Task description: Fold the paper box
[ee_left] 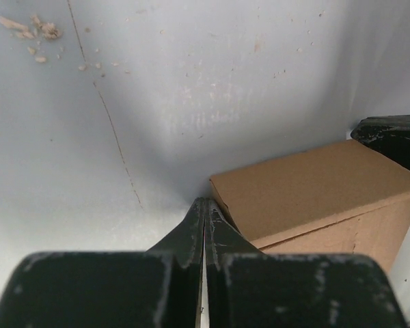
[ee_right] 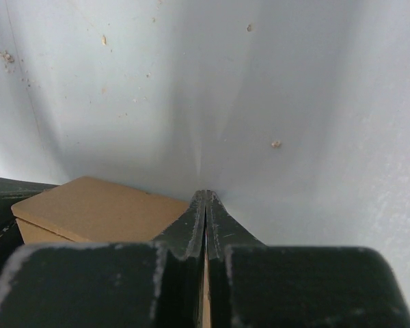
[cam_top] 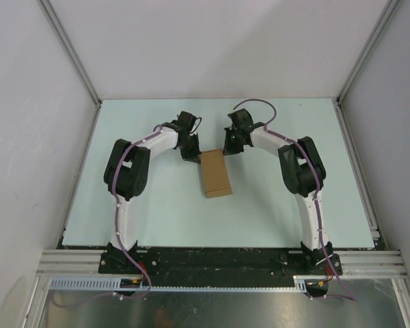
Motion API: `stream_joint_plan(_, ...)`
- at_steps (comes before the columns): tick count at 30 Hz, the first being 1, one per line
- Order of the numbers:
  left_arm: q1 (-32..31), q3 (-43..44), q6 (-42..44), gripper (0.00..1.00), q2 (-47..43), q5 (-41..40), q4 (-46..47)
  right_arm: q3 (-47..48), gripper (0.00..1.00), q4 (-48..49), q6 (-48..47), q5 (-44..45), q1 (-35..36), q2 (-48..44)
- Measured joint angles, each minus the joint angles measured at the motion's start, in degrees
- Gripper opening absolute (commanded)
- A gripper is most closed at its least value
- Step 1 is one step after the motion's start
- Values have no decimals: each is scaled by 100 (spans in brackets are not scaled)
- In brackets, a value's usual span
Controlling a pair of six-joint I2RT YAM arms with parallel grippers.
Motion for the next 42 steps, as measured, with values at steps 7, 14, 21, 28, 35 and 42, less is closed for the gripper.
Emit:
stream_joint_plan(7, -37, 210, 7, 0, 116, -31, -203, 35, 0, -90, 144, 101, 55, 0)
stream_joint_plan(14, -129, 308, 35, 0, 155, -146, -339, 94, 0, -291, 466, 511, 164, -24)
stream_joint_plan(21, -282, 332, 66, 2, 168, -142, -352, -240, 1, -706, 745, 1130, 302, -358)
stream_joint_plan(28, -363, 142, 98, 5, 118, 31, 0, -1047, 5, -885, 879, 1187, 184, -949)
stream_joint_plan(35, -343, -765, 98, 8, -437, 111, 332, -1856, 5, -1119, 922, 1163, 92, -1709)
stream_joint_plan(42, -345, -1788, 90, 6, -1165, 186, 358, -2524, 4, -1309, 1368, 1143, 481, -2465)
